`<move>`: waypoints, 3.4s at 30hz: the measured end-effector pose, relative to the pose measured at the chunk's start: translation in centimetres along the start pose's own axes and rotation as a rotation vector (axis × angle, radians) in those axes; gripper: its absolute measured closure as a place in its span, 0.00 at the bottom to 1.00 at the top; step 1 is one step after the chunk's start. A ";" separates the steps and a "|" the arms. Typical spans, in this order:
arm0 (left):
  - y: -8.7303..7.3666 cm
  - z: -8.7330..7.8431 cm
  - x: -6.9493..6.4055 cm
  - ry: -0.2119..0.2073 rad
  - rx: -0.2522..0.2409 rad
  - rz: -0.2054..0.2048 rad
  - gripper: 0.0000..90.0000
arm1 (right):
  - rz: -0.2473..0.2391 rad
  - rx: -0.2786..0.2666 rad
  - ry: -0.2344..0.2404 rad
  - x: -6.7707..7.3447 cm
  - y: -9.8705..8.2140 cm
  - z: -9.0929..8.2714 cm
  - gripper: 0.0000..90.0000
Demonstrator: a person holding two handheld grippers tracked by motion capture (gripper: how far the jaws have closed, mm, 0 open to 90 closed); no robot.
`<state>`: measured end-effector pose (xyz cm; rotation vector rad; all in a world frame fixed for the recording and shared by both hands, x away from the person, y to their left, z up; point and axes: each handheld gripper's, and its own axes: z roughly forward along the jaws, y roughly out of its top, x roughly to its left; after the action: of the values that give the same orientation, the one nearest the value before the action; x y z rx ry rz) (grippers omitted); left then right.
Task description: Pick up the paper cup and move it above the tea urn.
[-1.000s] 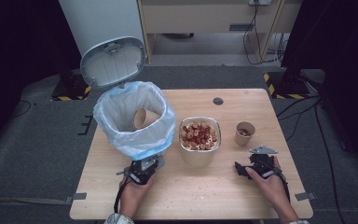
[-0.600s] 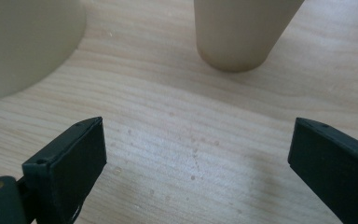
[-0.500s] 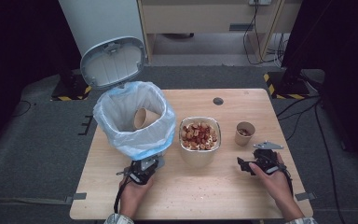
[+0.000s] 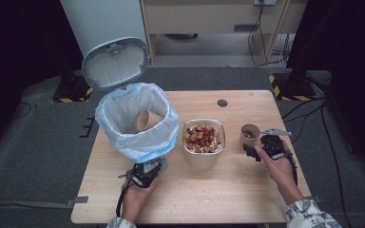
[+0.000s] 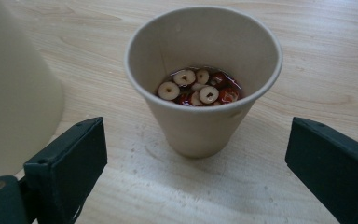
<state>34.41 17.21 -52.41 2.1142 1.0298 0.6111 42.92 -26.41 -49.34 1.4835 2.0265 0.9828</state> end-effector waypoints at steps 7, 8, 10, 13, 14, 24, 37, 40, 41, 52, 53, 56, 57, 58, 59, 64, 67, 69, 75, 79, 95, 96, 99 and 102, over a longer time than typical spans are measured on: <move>0.0 0.0 -0.1 0.002 -0.003 -0.017 1.00 | 0.024 -0.028 -0.022 -0.6 0.1 1.8 0.14; 0.0 0.0 -0.1 0.003 -0.001 -0.017 1.00 | 0.026 -0.034 -0.024 -0.6 0.0 2.0 0.13; 0.0 0.0 0.0 -0.002 -0.001 -0.001 1.00 | 0.032 -0.038 -0.021 -0.6 -0.1 2.6 0.15; 0.0 0.0 -0.1 0.001 -0.001 -0.014 1.00 | 0.013 -0.047 -0.026 -0.4 -0.1 2.8 0.16; 0.0 0.0 0.0 -0.004 -0.001 0.004 1.00 | 0.011 -0.051 -0.028 -0.3 0.0 2.9 0.16; -0.1 0.0 -0.1 0.001 -0.003 -0.018 1.00 | 0.030 -0.112 -0.023 -0.1 0.0 4.2 0.23; -0.1 0.0 -0.1 0.001 -0.003 -0.016 1.00 | -0.029 -0.125 0.004 0.0 0.5 2.9 0.33; 0.0 0.0 -0.1 0.001 -0.002 -0.016 1.00 | -0.076 -0.134 0.024 0.2 1.5 1.9 0.33; 0.0 0.0 -0.1 0.001 -0.002 -0.016 1.00 | -0.076 -0.134 0.024 0.2 1.5 1.9 0.33; -0.1 0.0 0.0 -0.001 -0.003 -0.021 1.00 | -0.157 -0.169 0.070 1.4 4.6 -0.5 0.34; -0.1 0.0 0.0 -0.001 -0.003 -0.021 1.00 | -0.157 -0.169 0.070 1.4 4.6 -0.5 0.34; -0.1 0.0 0.0 -0.002 -0.003 -0.018 1.00 | -0.174 -0.166 0.077 1.5 5.3 -0.7 0.34; -0.1 0.0 0.0 -0.001 -0.003 -0.021 1.00 | -0.182 -0.166 0.080 1.6 5.6 -0.8 0.34; -0.1 0.0 -0.1 0.001 -0.004 -0.020 1.00 | -0.182 -0.166 0.080 1.6 5.6 -0.8 0.34; -0.1 0.0 0.0 -0.001 -0.004 -0.018 1.00 | -0.188 -0.168 0.081 1.7 5.8 -0.8 0.34; 0.0 0.0 0.0 -0.002 -0.004 -0.019 1.00 | -0.226 -0.163 0.078 1.9 6.7 -1.2 0.34; -0.1 0.0 0.0 0.000 -0.004 -0.019 1.00 | -0.234 -0.170 0.076 2.0 7.3 -1.6 0.34; 0.0 0.0 0.0 -0.001 -0.004 -0.018 1.00 | -0.254 -0.179 0.079 2.1 7.9 -2.0 0.34; 0.0 0.0 0.0 -0.001 -0.004 -0.020 1.00 | -0.267 -0.184 0.076 2.2 8.8 -2.4 0.34; 0.0 0.0 0.0 -0.001 -0.004 -0.020 1.00 | -0.275 -0.190 0.082 2.4 9.4 -2.6 0.34; 0.0 0.0 0.0 -0.003 -0.003 -0.021 1.00 | -0.301 -0.215 0.127 3.5 11.4 -3.4 0.34; 0.0 0.0 0.0 -0.003 -0.003 -0.021 1.00 | -0.302 -0.217 0.130 3.6 11.5 -3.5 0.34; -0.1 0.0 0.0 -0.003 -0.003 -0.020 1.00 | -0.308 -0.222 0.143 3.8 11.9 -3.6 0.34; -0.1 0.0 0.0 -0.003 -0.003 -0.021 1.00 | -0.303 -0.234 0.155 4.0 12.4 -3.8 0.34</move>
<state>34.39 17.23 -52.46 2.0986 1.0470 0.5987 46.80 -21.60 -37.25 0.9726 2.0798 1.1860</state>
